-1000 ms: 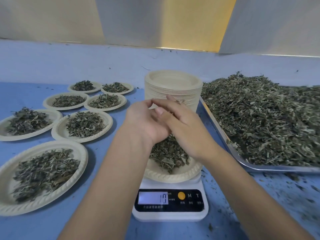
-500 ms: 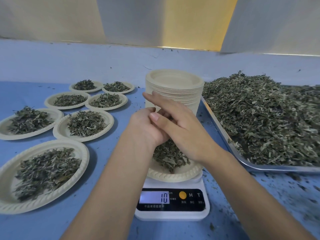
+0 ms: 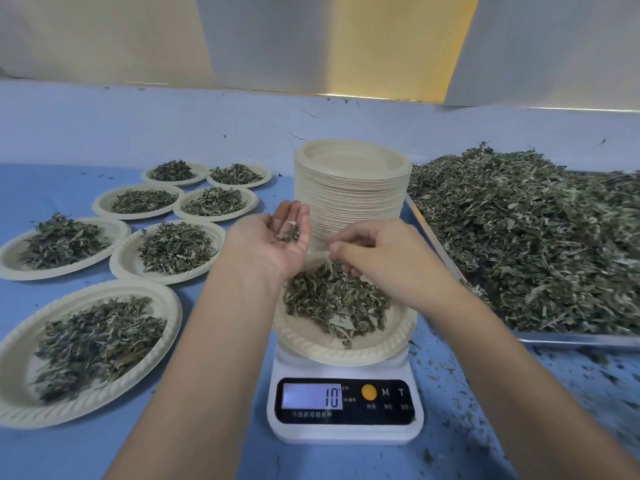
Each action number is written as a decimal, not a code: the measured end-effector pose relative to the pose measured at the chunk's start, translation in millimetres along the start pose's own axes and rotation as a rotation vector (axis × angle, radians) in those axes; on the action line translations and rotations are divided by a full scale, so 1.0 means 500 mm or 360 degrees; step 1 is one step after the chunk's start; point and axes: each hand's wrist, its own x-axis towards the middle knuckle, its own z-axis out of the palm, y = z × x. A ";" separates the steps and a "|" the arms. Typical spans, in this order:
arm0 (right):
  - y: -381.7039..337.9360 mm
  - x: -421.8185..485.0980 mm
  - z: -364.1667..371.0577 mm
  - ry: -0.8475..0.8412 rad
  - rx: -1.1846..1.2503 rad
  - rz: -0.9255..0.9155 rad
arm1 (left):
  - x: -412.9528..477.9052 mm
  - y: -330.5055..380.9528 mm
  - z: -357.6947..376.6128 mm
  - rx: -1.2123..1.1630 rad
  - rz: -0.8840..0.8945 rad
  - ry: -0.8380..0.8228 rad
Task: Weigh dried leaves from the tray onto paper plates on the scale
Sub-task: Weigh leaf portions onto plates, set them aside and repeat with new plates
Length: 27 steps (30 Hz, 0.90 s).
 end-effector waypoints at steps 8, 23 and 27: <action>0.000 -0.006 -0.001 -0.0439 -0.0735 -0.0206 | 0.006 0.006 -0.007 0.0045 0.0034 0.0005; 0.010 0.006 -0.028 0.0081 -0.0036 -0.0091 | 0.011 -0.004 -0.007 0.0294 0.0051 -0.0061; 0.000 0.009 -0.040 0.0228 0.0460 -0.0045 | 0.015 -0.018 -0.004 0.0485 0.0051 -0.0070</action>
